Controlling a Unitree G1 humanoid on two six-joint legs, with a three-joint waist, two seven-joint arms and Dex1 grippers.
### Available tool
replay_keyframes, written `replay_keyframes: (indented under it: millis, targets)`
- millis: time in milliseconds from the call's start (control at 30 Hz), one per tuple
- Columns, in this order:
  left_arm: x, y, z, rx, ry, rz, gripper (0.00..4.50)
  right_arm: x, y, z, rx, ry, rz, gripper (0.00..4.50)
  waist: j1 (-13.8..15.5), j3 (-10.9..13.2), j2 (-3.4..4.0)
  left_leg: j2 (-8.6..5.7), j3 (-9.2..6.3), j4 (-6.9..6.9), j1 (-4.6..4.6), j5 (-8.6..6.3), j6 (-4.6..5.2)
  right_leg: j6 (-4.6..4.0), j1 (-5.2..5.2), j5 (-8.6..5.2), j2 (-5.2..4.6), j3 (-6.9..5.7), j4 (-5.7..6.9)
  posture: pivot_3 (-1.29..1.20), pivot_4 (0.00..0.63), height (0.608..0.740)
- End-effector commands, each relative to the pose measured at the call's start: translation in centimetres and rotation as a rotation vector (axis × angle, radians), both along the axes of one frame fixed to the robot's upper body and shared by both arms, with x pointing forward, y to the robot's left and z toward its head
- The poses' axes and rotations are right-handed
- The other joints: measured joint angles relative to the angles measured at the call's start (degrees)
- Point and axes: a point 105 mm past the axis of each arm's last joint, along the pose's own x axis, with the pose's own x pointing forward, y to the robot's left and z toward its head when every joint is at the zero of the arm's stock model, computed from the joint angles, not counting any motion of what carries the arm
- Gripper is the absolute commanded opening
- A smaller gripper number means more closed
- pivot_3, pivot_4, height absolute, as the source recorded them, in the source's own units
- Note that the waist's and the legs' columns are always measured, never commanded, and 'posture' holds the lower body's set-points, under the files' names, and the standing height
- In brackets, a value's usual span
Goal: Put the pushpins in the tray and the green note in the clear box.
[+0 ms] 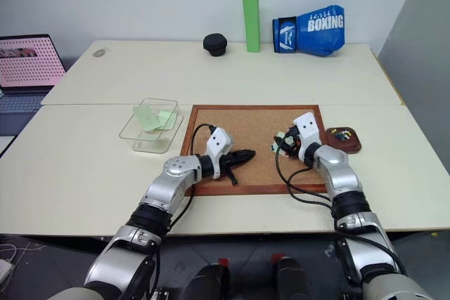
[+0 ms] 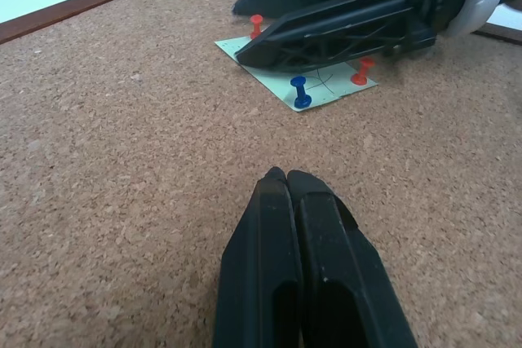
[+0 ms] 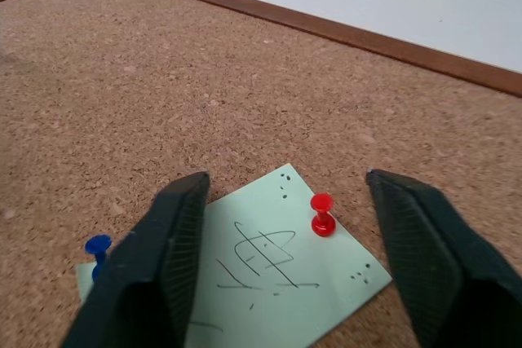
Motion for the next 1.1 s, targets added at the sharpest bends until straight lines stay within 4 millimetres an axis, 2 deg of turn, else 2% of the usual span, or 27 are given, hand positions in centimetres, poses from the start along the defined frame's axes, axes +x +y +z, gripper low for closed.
replay_keyframes:
  millis: [33, 367, 500, 767, 1100]
  targets:
    - [-0.3, -0.4, 0.1, 0.0, -0.008, -0.012, 0.0, 0.6, 0.2, 1.1, -0.016, -0.046, 0.007, 2.07, -0.01, 0.0, 0.0, 0.0, 0.0, 0.0, 0.0, 0.0, 0.0, 0.0, 0.0, 0.0, 0.0, 0.0, 0.0, 0.0, 0.15, 0.74]
    - [-0.6, -0.4, 0.0, -0.003, -0.005, -0.011, 0.0, 0.9, -0.4, 1.1, -0.009, -0.053, -0.03, 0.06, -0.16, 0.0, 0.0, 0.01, 0.0, -0.07, 0.0, 0.0, 0.0, -0.01, -0.04, -0.01, 0.0, 0.0, -0.01, 0.0, 0.15, 0.74]
    - [-0.5, -0.2, -0.1, 0.0, -0.001, -0.005, 0.0, 1.1, -0.9, 1.6, 0.003, -0.071, -0.048, 0.06, -0.17, 0.0, 0.0, 0.01, 0.0, -0.08, 0.0, 0.0, 0.0, -0.01, -0.04, -0.01, 0.0, 0.0, -0.02, 0.0, 0.15, 0.74]
    - [-0.4, -0.1, -0.1, 0.0, 0.019, -0.013, 0.0, 0.3, -0.5, 5.7, 0.108, -0.193, -0.021, 0.06, -0.14, 0.02, 0.02, 0.01, -0.01, -0.08, -0.1, 0.0, 0.0, -0.01, -0.1, -0.01, 0.0, -0.01, -0.03, 0.0, 0.15, 0.74]
    - [-0.5, -0.3, -0.4, -0.001, 0.039, -0.021, 0.0, -1.4, -1.1, 5.6, 0.065, -0.219, -0.033, 0.06, -0.09, 0.04, 0.05, 0.01, -0.03, -0.07, -0.15, 0.0, 0.0, -0.01, -0.13, -0.01, 0.0, -0.03, -0.06, 0.0, 0.15, 0.74]
